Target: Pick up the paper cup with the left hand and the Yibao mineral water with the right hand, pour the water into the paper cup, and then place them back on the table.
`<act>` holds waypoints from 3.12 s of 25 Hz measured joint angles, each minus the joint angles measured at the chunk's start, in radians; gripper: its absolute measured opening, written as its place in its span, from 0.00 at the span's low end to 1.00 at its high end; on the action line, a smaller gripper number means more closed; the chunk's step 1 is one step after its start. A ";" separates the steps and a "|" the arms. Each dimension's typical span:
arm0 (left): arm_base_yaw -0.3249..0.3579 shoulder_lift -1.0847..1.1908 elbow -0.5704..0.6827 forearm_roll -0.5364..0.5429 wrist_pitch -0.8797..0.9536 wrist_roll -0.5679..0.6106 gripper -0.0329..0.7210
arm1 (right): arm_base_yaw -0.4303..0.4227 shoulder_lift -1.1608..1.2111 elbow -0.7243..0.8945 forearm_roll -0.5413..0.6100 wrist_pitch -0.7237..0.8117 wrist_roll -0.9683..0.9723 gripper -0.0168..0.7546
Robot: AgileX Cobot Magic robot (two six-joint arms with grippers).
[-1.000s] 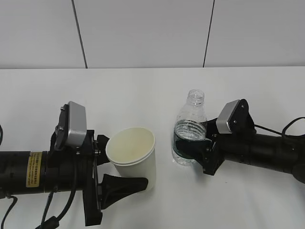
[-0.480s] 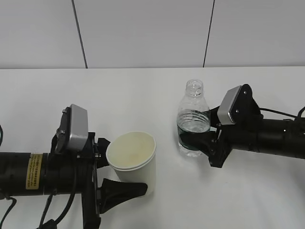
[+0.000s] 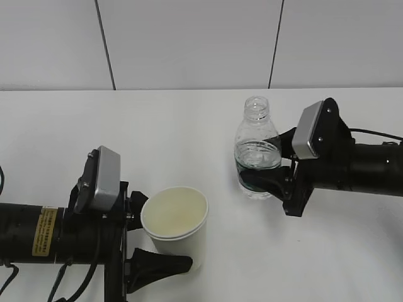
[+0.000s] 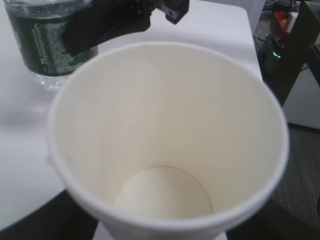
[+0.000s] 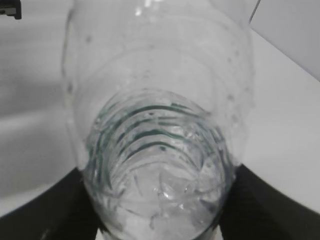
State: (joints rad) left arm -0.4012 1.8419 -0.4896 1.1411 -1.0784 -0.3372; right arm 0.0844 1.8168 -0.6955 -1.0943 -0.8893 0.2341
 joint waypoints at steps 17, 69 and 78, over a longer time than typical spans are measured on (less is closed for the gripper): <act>-0.001 0.030 0.000 -0.151 0.031 0.138 0.67 | 0.093 -0.007 -0.101 -0.042 0.175 0.003 0.61; -0.053 0.149 -0.136 -0.232 0.088 0.164 0.67 | 0.138 -0.007 -0.244 -0.311 0.376 -0.091 0.61; -0.053 0.149 -0.136 -0.233 0.088 0.164 0.67 | 0.194 -0.007 -0.262 -0.417 0.464 -0.096 0.61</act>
State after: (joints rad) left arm -0.4539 1.9912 -0.6256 0.9081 -0.9909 -0.1734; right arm 0.2784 1.8098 -0.9571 -1.5116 -0.4252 0.1384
